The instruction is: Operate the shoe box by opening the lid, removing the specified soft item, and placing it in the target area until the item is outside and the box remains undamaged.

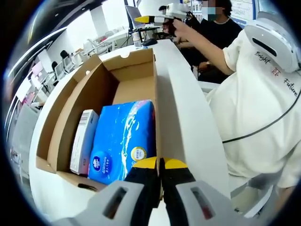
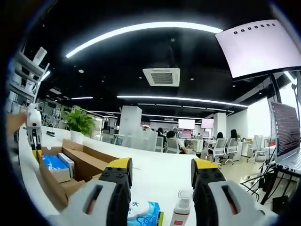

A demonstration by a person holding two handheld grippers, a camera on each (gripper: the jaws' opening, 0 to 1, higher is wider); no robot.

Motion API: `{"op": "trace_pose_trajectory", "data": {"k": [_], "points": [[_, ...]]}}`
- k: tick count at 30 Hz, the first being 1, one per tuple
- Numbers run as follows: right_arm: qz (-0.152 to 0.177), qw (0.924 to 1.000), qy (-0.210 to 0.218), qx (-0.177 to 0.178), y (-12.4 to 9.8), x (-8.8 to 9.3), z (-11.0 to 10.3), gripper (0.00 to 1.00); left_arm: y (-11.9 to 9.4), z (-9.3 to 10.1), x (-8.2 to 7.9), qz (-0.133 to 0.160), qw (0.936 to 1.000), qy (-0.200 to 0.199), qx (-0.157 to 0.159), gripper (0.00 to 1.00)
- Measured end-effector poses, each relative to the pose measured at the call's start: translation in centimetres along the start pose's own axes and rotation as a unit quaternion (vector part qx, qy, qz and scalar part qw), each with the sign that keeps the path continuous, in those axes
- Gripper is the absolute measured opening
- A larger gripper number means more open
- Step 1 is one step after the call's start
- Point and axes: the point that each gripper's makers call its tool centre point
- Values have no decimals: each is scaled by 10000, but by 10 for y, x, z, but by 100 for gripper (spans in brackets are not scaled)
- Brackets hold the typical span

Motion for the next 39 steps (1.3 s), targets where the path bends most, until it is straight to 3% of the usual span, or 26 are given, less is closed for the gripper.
{"op": "trace_pose_trajectory", "data": {"k": [8, 22, 39], "points": [[-6, 9999, -82, -115, 2, -7, -12, 49, 0, -1, 0, -2, 10000, 4, 0, 2], [125, 9974, -360, -620, 7, -26, -52, 50, -1, -1, 1, 4, 10000, 19, 2, 1], [101, 9961, -443, -754, 11, -25, -63, 50, -1, -1, 0, 14, 10000, 36, -3, 1]]}}
Point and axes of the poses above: the point that each gripper's makers call its tool centre point, and the gripper's own axes: y roughly forward along the fingers, z roughly to its right, x roughly out of its underside, and after that the axes turned 4 degrees about -z, right-handed
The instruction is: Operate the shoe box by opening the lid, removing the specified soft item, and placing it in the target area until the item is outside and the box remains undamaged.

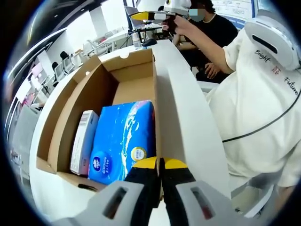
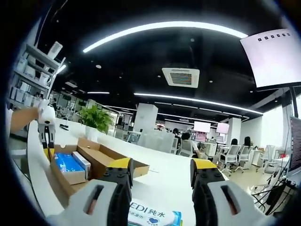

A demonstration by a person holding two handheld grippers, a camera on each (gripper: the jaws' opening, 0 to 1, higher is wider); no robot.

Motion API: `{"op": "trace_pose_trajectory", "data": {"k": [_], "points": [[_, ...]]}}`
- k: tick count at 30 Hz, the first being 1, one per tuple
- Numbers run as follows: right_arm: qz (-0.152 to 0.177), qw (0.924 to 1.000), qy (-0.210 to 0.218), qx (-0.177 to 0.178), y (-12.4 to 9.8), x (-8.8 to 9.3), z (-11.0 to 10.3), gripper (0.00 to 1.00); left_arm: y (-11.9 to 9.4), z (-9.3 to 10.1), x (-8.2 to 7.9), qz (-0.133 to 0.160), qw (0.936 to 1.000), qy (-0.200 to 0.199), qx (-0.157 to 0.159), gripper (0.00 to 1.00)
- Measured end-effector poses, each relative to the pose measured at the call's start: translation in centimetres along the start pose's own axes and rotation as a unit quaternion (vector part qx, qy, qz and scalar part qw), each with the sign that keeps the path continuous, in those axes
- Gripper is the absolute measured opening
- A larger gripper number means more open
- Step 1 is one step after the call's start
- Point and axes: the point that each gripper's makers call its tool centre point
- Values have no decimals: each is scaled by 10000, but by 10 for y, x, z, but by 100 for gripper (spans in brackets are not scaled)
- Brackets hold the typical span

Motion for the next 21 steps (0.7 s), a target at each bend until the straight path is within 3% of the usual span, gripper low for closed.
{"op": "trace_pose_trajectory", "data": {"k": [21], "points": [[-20, 9996, -45, -264, 6, 0, -17, 50, 0, 0, 0, -4, 10000, 13, 0, 1]]}}
Point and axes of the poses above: the point that each gripper's makers call its tool centre point, and the gripper's own axes: y roughly forward along the fingers, z roughly to its right, x roughly out of its underside, and after that the axes turned 4 degrees about -z, right-handed
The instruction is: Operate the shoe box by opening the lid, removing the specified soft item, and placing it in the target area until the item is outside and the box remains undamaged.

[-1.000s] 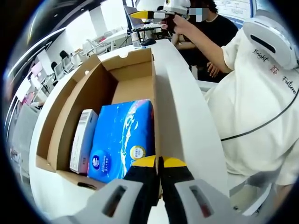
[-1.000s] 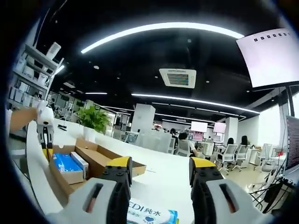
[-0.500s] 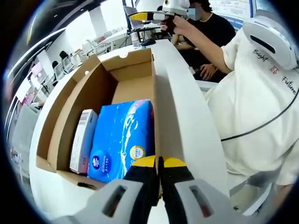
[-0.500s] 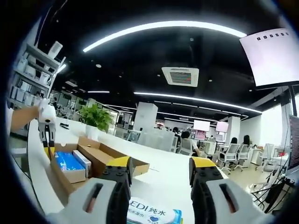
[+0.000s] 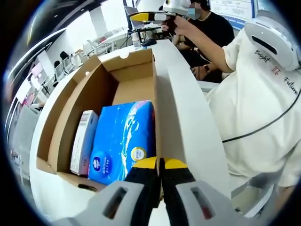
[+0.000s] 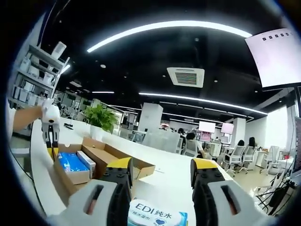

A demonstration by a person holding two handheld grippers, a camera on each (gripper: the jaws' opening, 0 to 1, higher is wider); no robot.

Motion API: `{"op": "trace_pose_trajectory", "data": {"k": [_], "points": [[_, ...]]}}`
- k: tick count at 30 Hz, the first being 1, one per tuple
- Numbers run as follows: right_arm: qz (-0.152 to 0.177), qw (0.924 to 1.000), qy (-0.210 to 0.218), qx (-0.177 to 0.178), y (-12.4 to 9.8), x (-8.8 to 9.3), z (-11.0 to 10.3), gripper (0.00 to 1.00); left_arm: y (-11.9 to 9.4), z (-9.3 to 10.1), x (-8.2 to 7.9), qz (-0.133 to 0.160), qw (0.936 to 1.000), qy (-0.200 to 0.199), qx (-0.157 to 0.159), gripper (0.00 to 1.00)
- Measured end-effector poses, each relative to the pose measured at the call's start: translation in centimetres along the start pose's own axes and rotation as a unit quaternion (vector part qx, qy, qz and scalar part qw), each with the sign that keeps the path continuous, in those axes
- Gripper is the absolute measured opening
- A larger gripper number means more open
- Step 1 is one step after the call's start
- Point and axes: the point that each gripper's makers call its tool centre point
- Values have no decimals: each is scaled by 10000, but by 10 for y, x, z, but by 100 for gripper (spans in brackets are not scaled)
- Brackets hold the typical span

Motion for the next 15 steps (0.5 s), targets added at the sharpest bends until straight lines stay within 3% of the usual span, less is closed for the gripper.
{"op": "trace_pose_trajectory", "data": {"k": [15], "points": [[-27, 9991, -220, -358, 10, -4, -23, 50, 0, 0, 0, 13, 10000, 15, -6, 1]]}}
Point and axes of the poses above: the point that each gripper's makers call its tool centre point, and the gripper's own axes: y roughly forward along the fingers, z roughly to its right, x roughly out of its underside, and after that the axes turned 4 degrees about -z, right-handed
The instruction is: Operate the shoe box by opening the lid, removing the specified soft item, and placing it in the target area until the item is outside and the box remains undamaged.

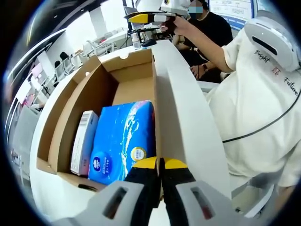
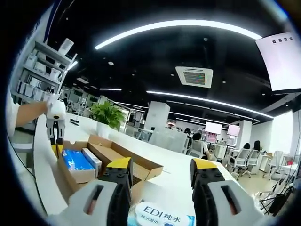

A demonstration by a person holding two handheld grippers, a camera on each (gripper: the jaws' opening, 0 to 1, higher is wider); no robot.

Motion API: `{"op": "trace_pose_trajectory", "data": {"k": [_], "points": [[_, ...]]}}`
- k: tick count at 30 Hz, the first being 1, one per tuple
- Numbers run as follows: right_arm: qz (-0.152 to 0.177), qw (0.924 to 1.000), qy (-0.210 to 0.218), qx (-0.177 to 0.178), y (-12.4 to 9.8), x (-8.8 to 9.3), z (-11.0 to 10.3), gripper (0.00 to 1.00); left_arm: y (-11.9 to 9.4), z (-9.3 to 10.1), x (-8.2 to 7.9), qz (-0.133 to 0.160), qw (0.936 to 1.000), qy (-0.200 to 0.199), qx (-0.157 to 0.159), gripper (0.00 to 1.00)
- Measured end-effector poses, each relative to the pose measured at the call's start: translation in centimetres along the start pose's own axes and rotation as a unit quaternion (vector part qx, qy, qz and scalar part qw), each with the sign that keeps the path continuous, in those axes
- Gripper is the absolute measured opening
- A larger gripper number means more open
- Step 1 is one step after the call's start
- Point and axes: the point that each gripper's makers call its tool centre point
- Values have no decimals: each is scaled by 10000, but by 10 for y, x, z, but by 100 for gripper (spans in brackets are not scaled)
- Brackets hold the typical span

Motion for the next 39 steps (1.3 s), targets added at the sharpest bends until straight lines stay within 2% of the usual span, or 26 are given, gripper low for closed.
{"op": "trace_pose_trajectory", "data": {"k": [1, 7, 13, 19, 28, 32, 39], "points": [[31, 9999, 24, -115, 1, -2, -3, 50, 0, 0, 0, -2, 10000, 2, -2, 1], [92, 9995, 152, -256, 1, -5, -6, 50, 0, 0, 0, -10, 10000, 6, 1, 1], [51, 9991, 60, -405, 3, -5, -14, 50, 1, 0, 0, -12, 10000, 9, -9, 1], [39, 9961, -116, -873, 9, -9, -36, 50, 1, 1, 0, -8, 10000, 9, -3, 1], [-3, 9933, -213, -1134, 14, -14, -46, 51, 1, 1, 0, 0, 10000, 12, 2, 1], [-61, 9888, -182, -1479, 18, -16, -57, 51, 1, 1, 0, -3, 10000, 16, 2, 1], [-184, 9719, -42, -2346, 31, -20, -89, 51, 1, 1, 0, -14, 10000, 17, -5, 1]]}}
Point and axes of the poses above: the point that each gripper's makers call its tool centre point, and the gripper's own axes: y roughly forward along the fingers, z roughly to its right, x roughly out of its underside, and after that the axes turned 4 degrees about -z, right-handed
